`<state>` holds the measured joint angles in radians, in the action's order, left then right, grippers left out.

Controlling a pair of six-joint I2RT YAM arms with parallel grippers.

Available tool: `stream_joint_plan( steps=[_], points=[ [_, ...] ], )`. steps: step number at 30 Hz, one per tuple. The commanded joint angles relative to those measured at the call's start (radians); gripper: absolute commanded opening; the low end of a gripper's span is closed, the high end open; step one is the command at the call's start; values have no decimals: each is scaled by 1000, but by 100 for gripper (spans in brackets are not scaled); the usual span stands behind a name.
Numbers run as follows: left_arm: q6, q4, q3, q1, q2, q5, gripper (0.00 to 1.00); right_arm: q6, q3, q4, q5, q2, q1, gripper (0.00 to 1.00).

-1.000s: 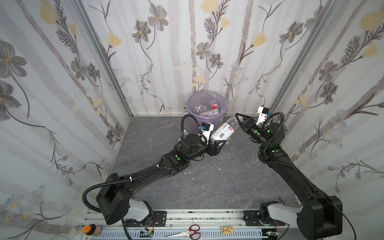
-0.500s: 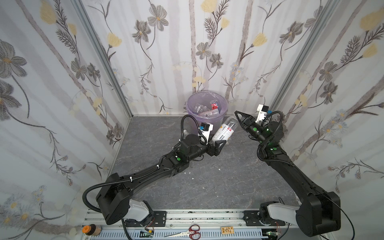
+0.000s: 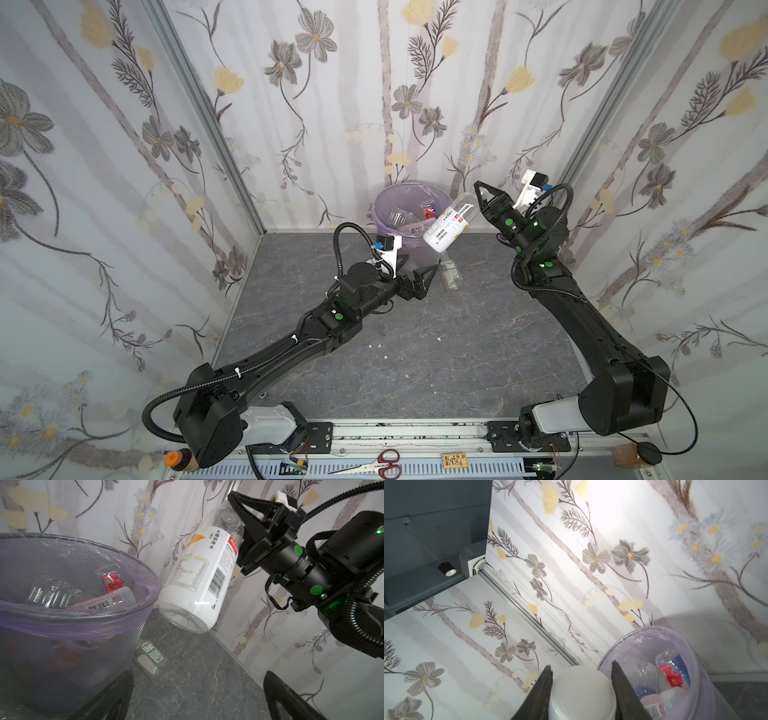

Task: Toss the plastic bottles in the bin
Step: 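Grasp the yellow-V bottle cap with the right gripper while the left gripper releases, then swing the yellow-V bottle over the bin and open the right gripper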

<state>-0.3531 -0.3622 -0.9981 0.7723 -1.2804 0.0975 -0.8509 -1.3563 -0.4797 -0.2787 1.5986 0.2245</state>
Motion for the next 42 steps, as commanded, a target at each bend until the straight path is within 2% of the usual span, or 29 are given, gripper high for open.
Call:
stream_joint_plan(
  steps=[1,7,13,20,24,28,30,32,35,42],
  points=[
    [-42,14,2,-34,39,9,100,104,-95,29,111,30,1,24],
    [-66,24,2,-106,99,30,100,224,-139,-115,275,-35,11,25],
    [-70,49,6,-160,123,55,100,344,-62,-335,489,-122,13,26],
    [-69,83,21,-205,155,65,100,428,1,-563,641,-132,23,28],
    [-68,95,34,-227,176,67,100,379,-82,-499,645,-42,32,27],
    [-78,96,44,-238,178,74,100,375,-266,-324,624,175,91,28],
    [-82,95,43,-239,175,80,100,341,-399,-165,580,292,118,37],
    [-84,96,41,-240,173,87,100,311,-538,-8,521,418,144,58],
    [-84,97,44,-241,181,88,100,338,-598,83,544,480,179,82],
    [-93,97,59,-242,187,90,100,399,-590,108,542,412,190,96]
  ],
)
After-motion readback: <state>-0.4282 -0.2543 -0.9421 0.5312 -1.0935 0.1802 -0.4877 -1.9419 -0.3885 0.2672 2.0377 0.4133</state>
